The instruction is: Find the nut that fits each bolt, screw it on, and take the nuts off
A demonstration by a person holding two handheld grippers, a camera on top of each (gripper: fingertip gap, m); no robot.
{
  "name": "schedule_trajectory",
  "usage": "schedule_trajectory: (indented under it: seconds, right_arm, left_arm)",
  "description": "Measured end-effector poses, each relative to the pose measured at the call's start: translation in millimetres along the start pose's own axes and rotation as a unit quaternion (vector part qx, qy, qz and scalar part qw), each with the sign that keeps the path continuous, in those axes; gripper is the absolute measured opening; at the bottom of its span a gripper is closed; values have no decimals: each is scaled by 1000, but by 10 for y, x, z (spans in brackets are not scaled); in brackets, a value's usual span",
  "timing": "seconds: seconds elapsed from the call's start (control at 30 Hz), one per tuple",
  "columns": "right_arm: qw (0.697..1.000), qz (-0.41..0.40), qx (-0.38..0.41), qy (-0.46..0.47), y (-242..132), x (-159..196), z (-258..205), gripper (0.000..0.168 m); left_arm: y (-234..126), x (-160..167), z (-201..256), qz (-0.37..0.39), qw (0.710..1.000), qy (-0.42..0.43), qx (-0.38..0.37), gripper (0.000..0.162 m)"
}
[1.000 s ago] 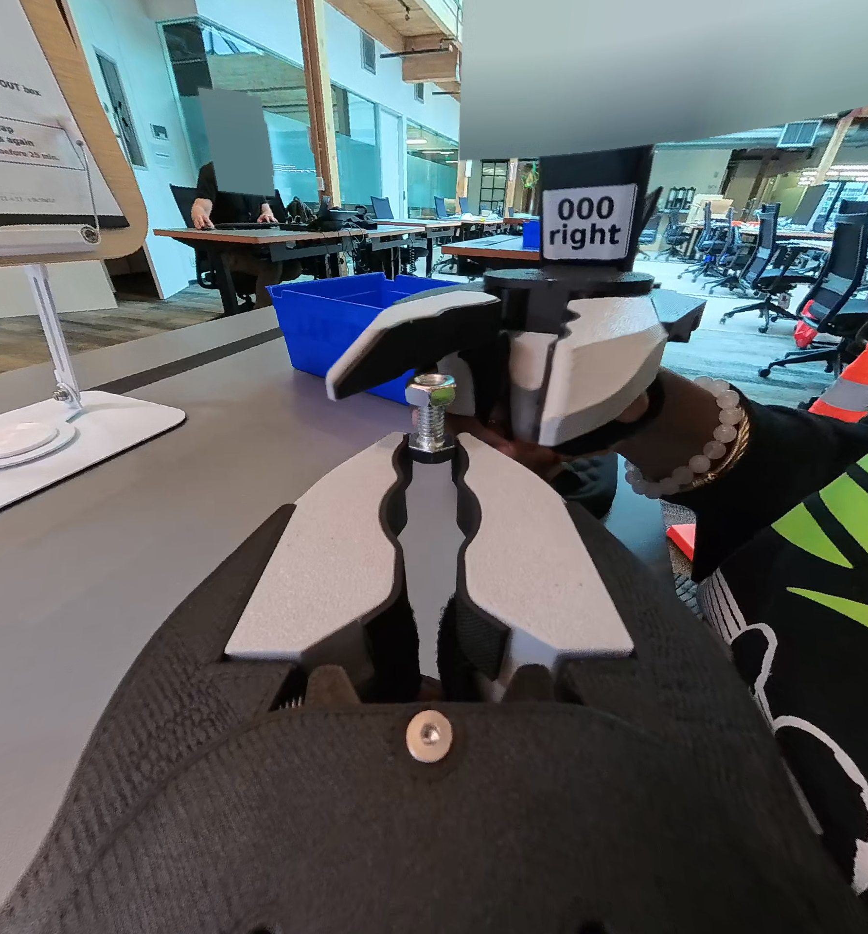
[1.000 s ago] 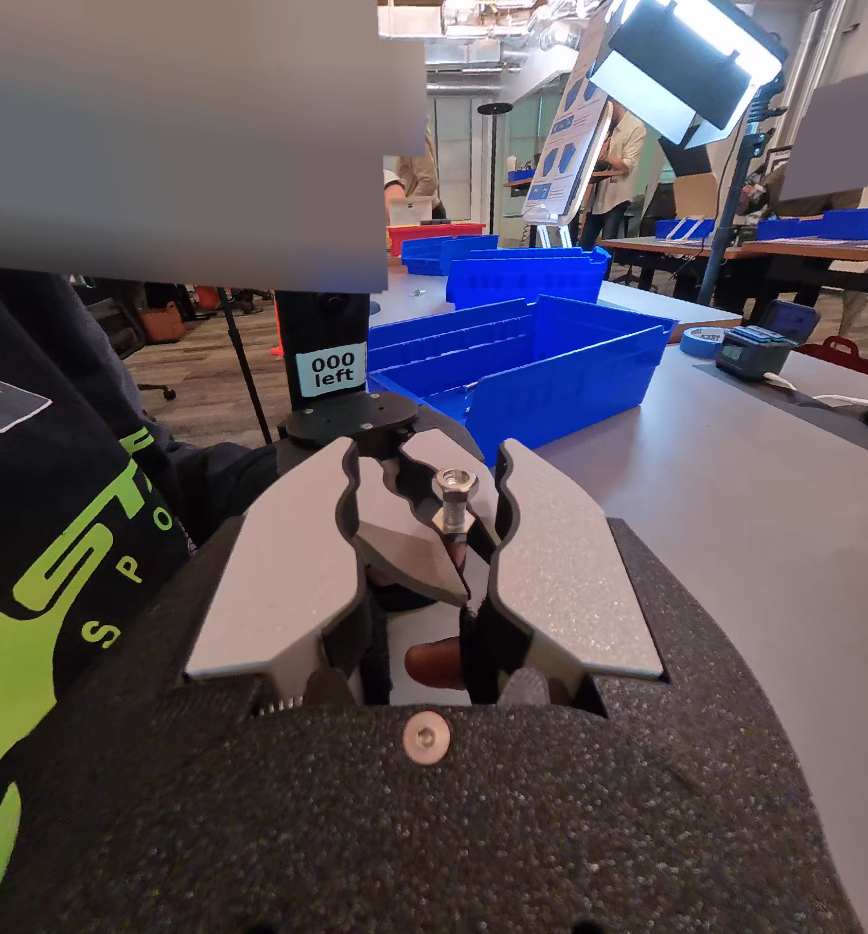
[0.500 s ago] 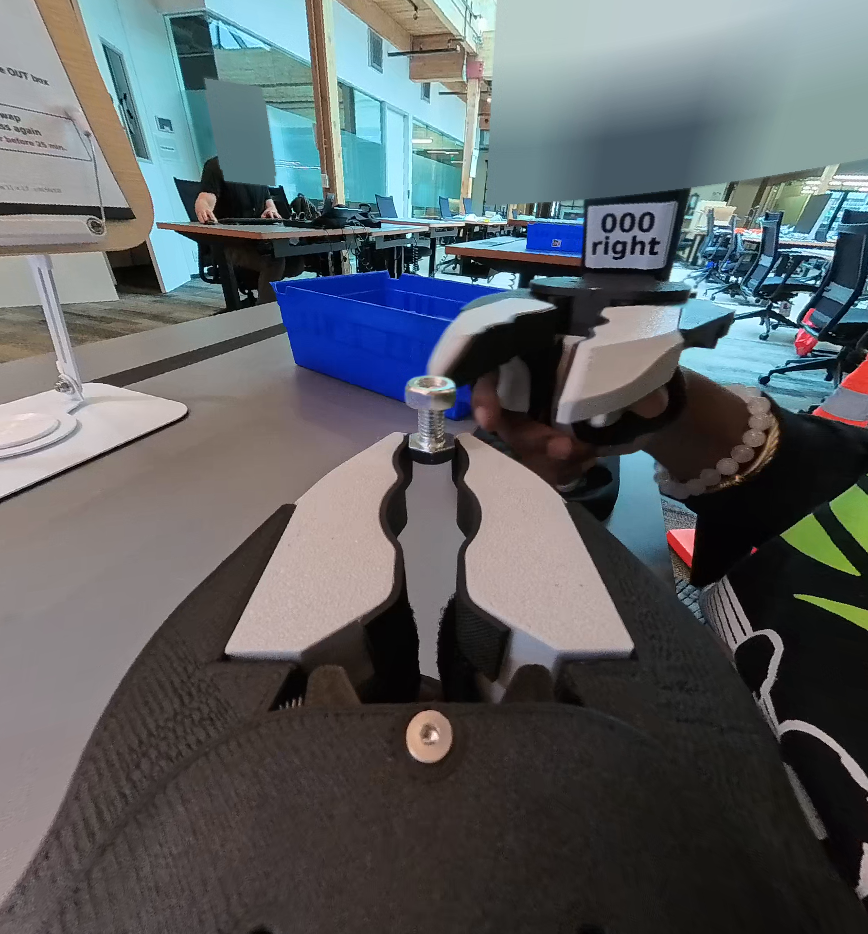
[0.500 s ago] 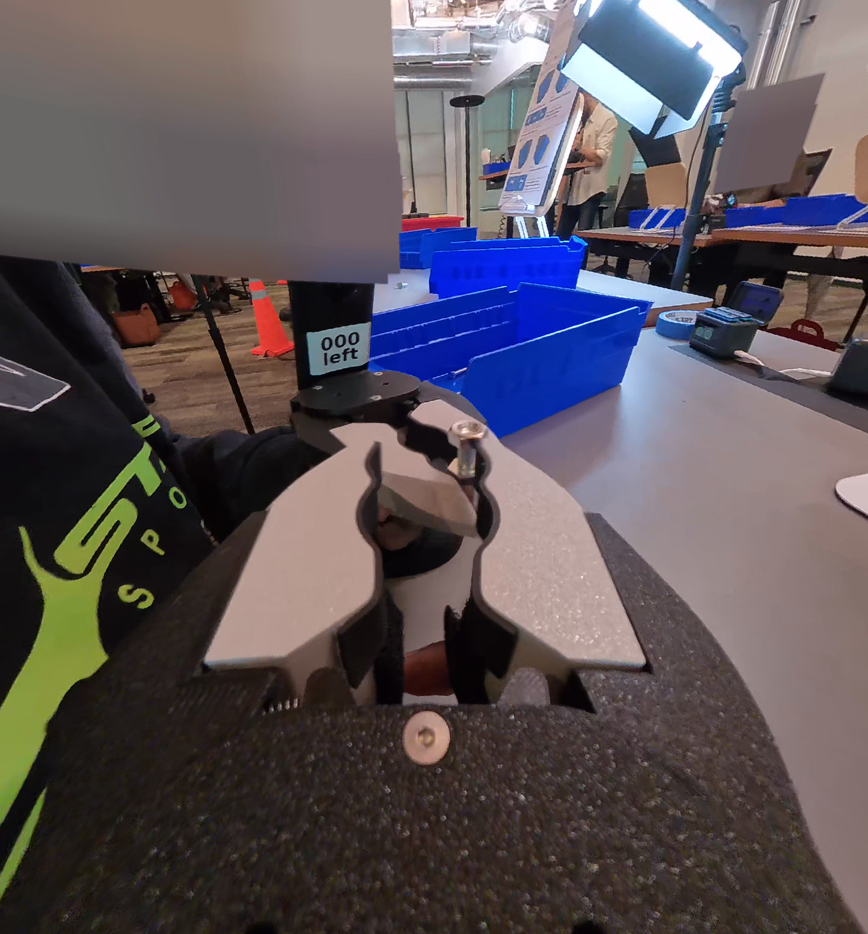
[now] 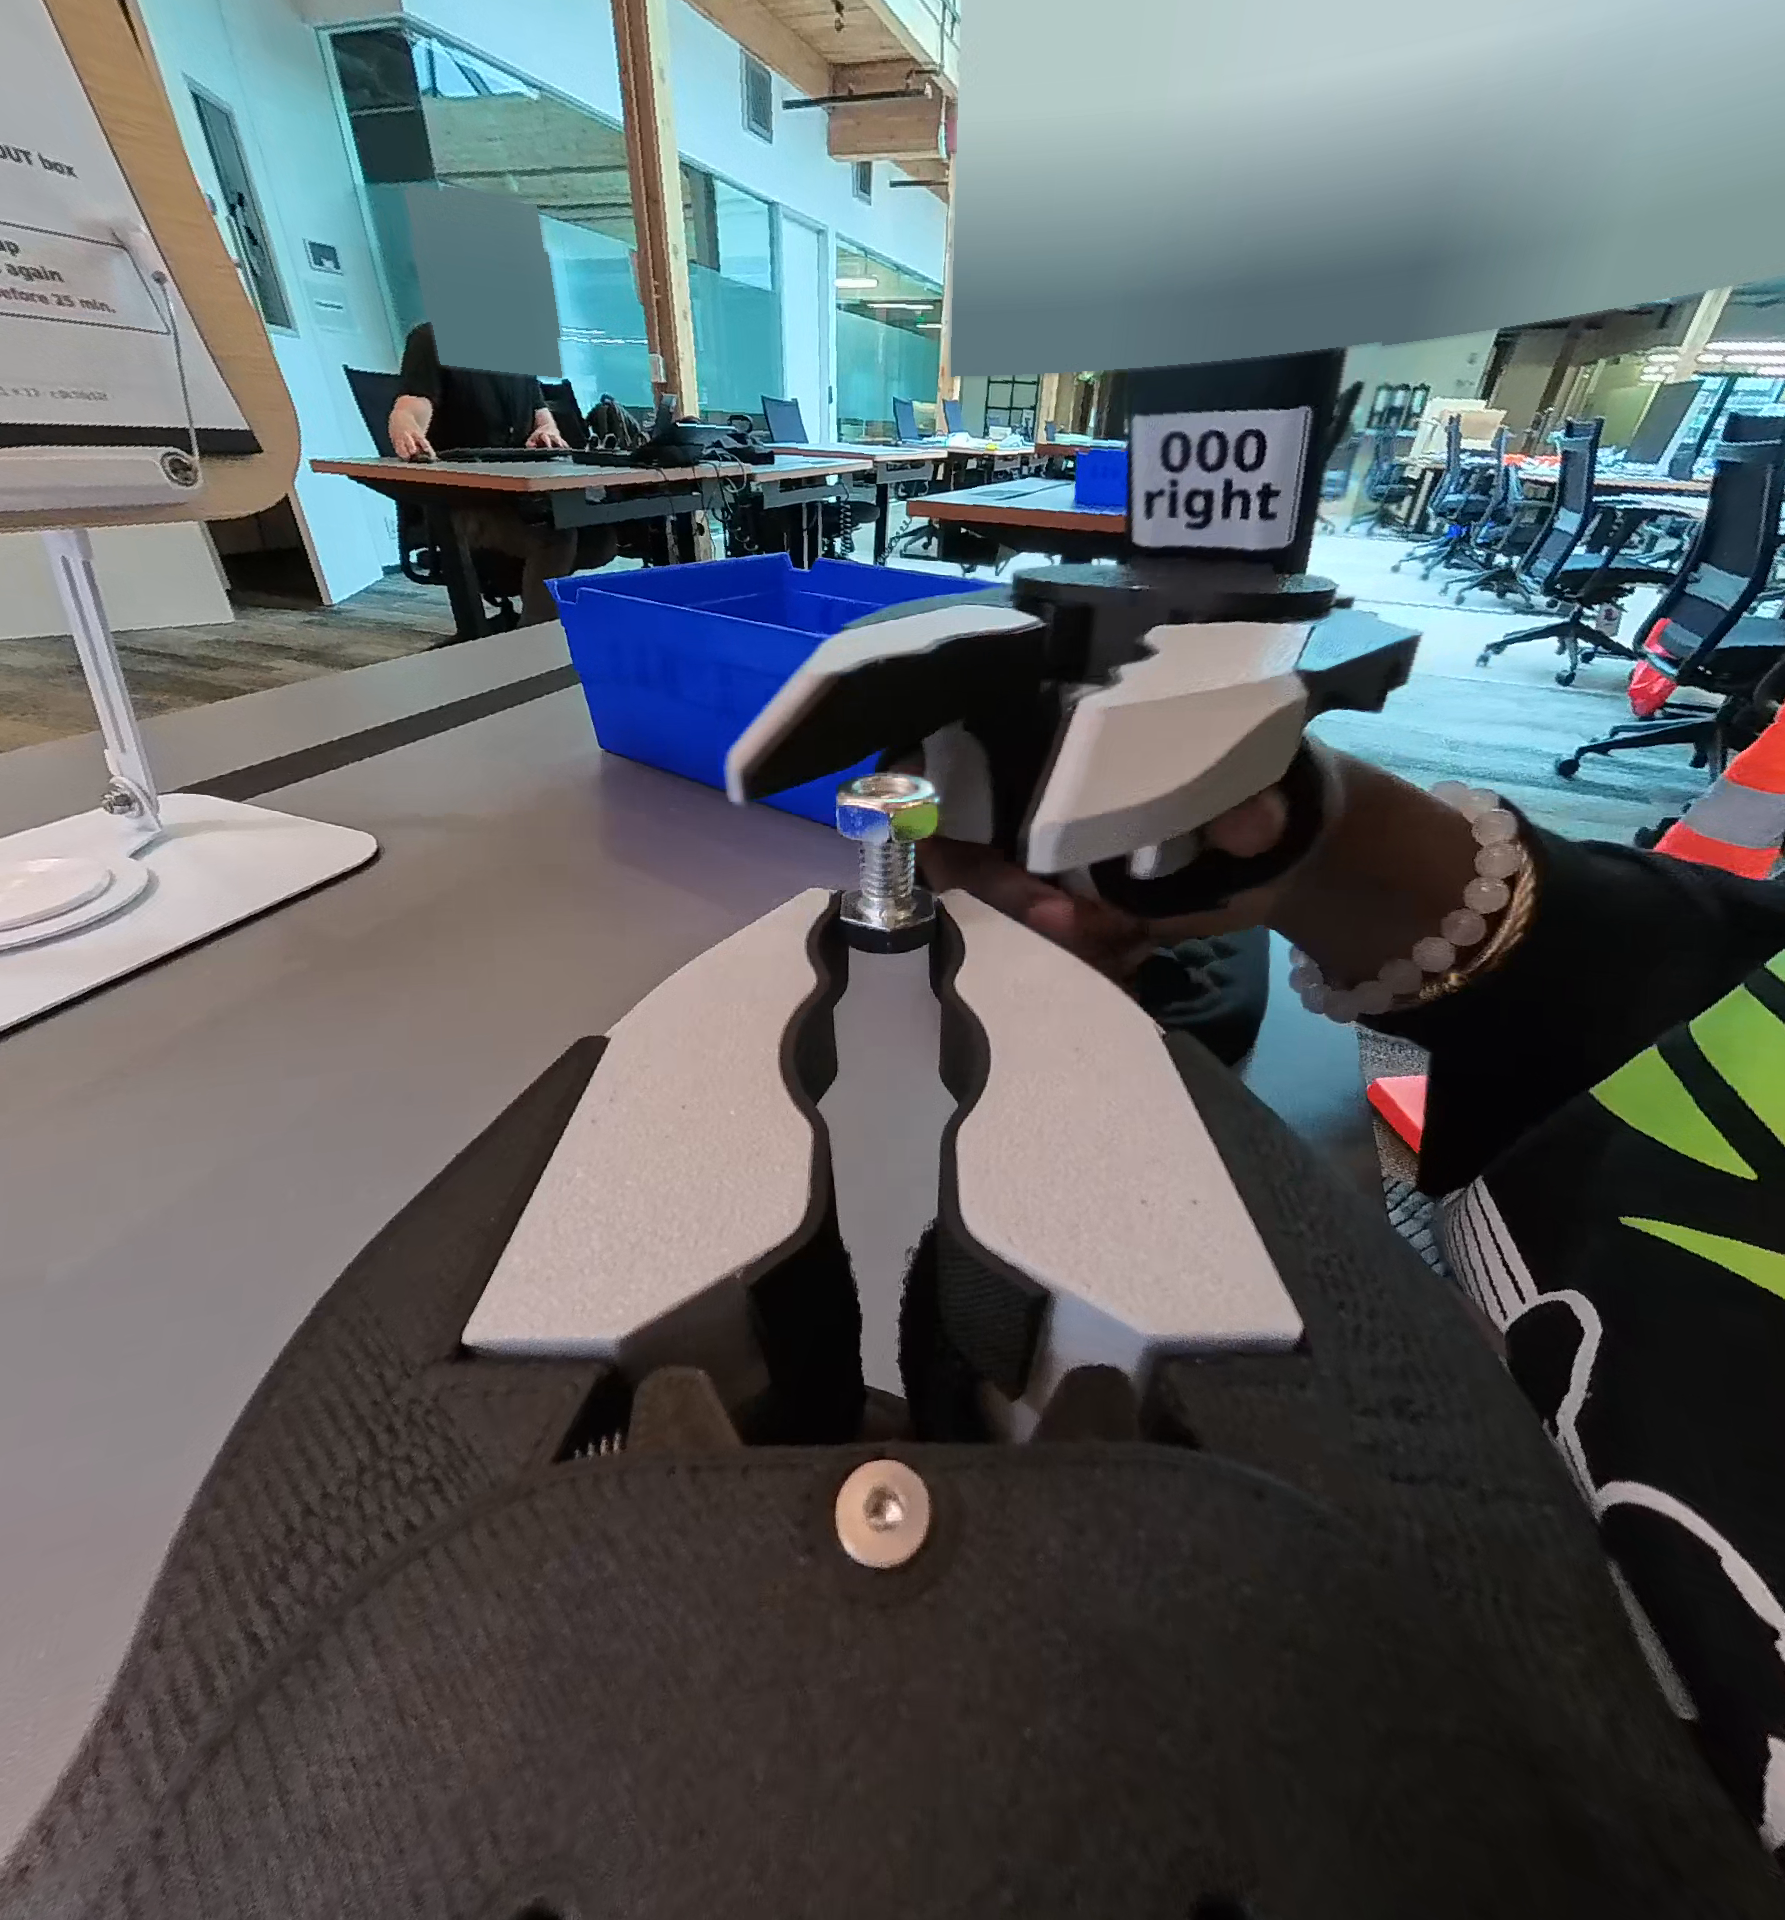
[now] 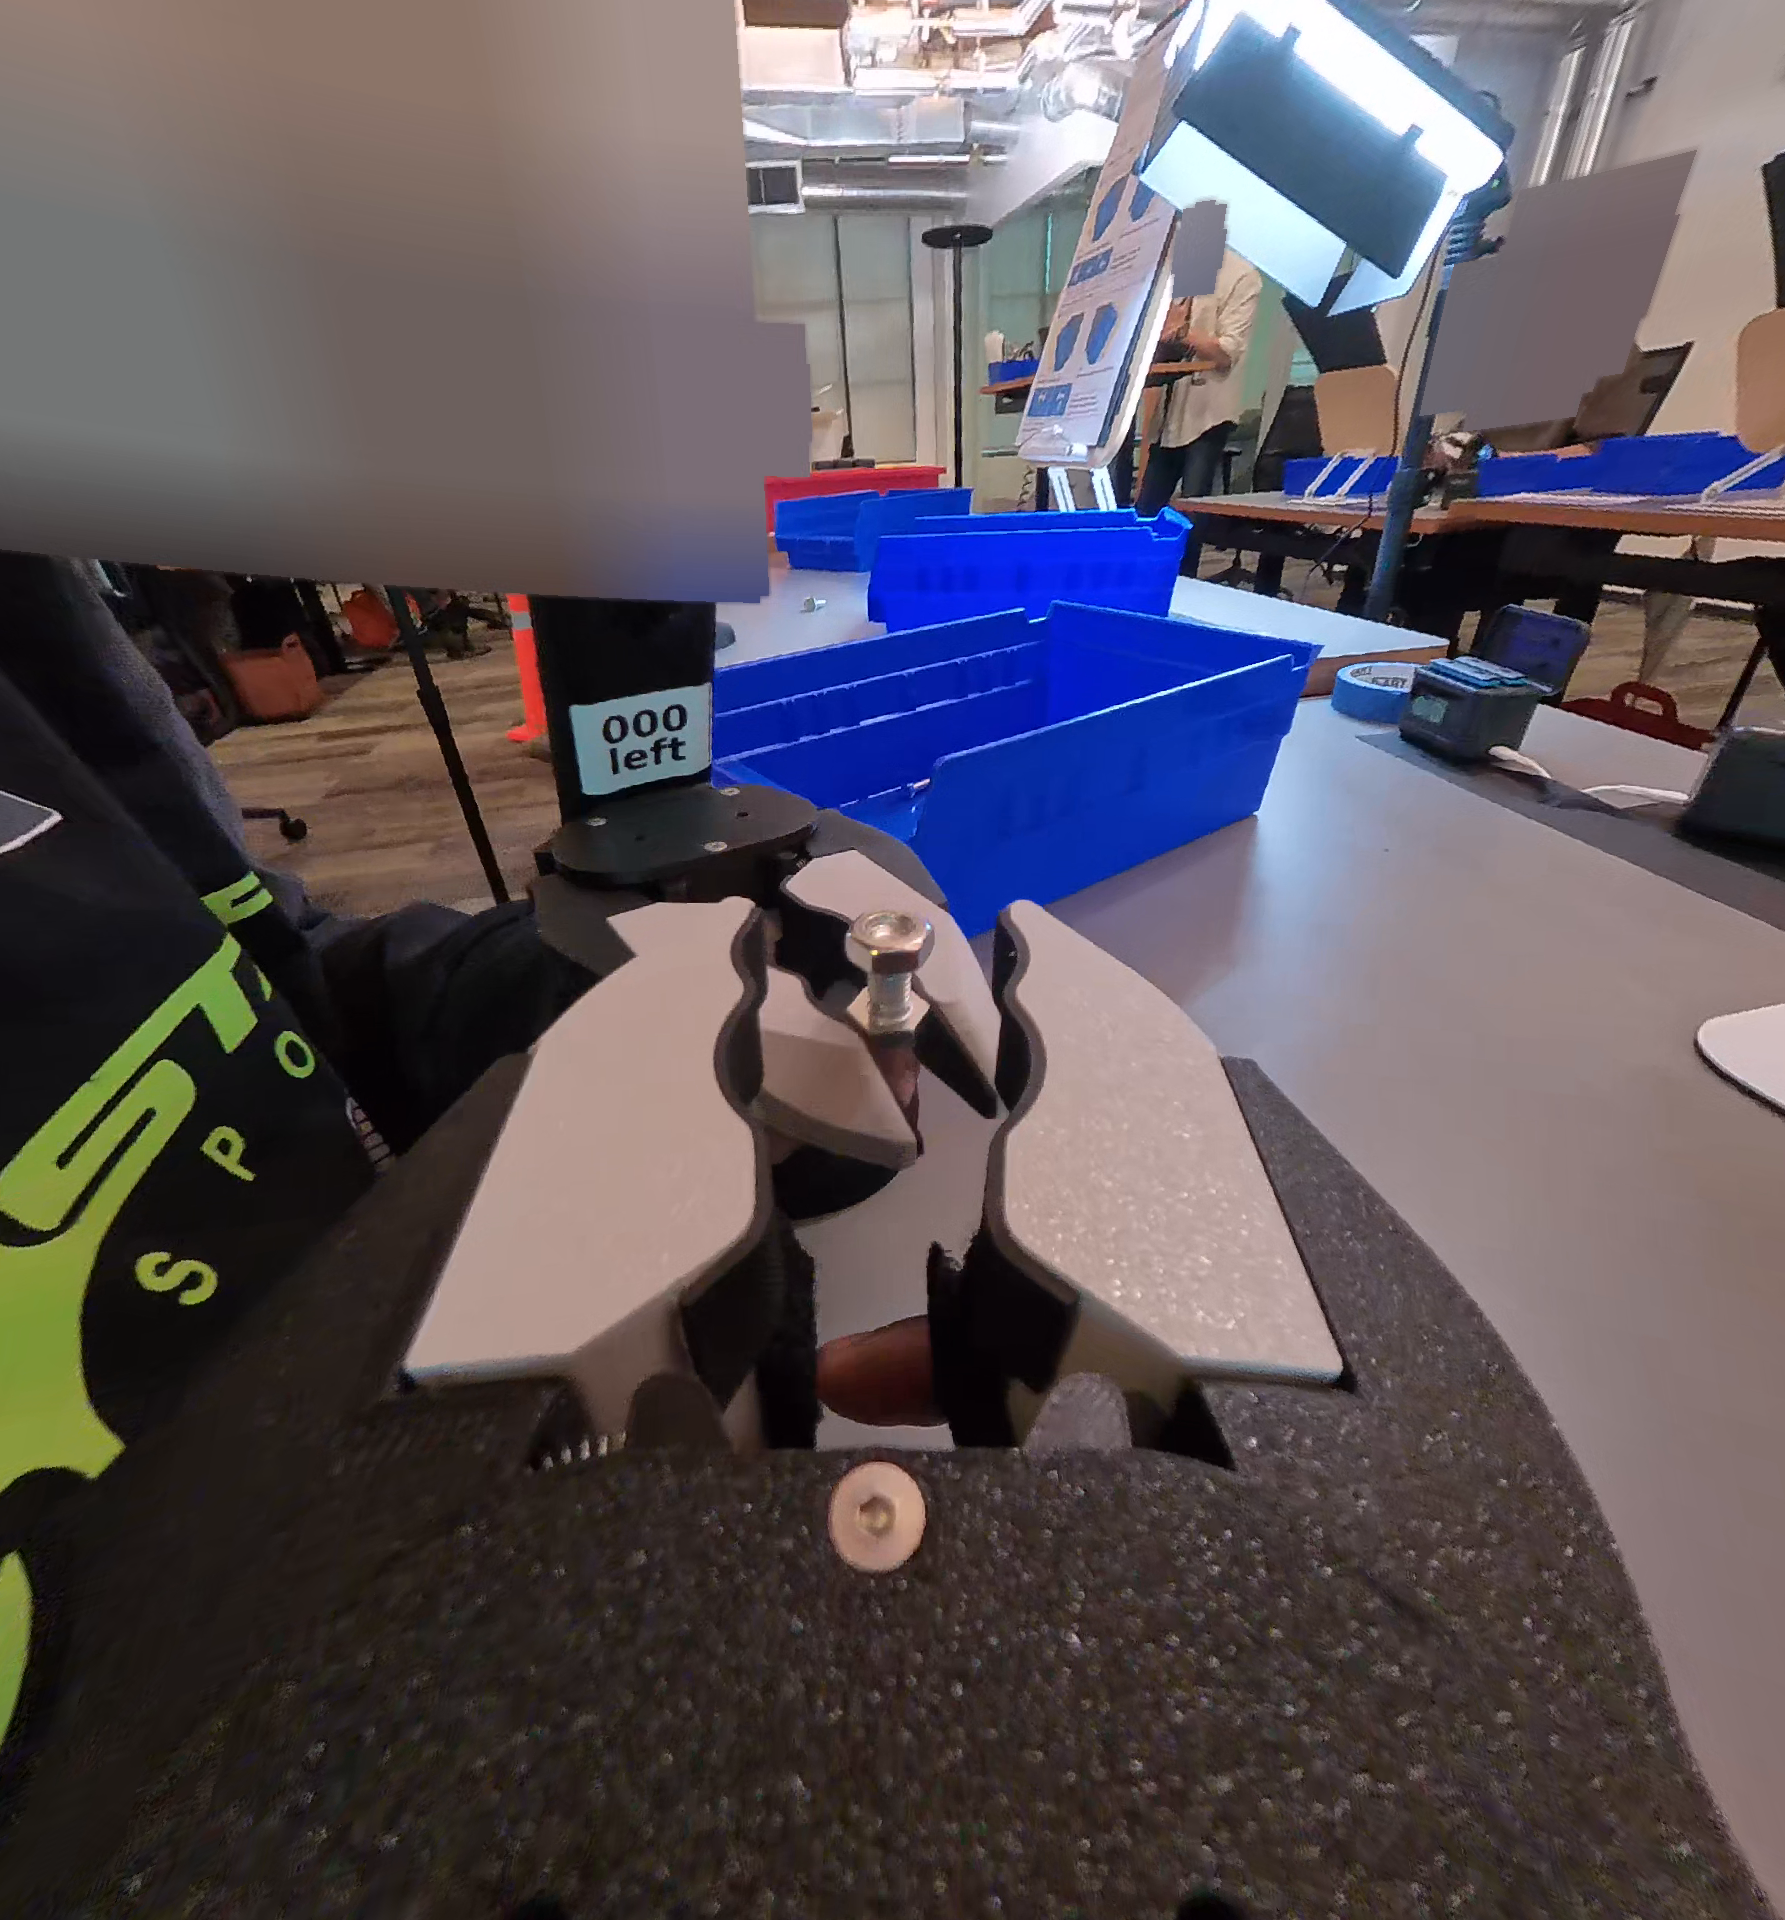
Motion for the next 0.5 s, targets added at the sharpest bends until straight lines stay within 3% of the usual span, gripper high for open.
schedule_trajectory:
  seconds: [0.2, 0.5]
  right_arm:
    - [999, -23, -22, -12, 132, 31, -37, 42]
    - [1000, -18, -11, -12, 40, 20, -80, 37]
  left_arm:
    - [19, 14, 17, -6, 1000, 3, 3, 15]
    - [22, 1, 17, 0, 1000, -3, 0, 15]
Point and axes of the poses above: each gripper's, where its closed fingertips meet, y out along the fingers, x out of its underside, z = x × y across the jaws, the point moved 2 cm from there along -y, back along the fingers, and after that the axes turned 10 degrees about -y, right-handed, at the moved point
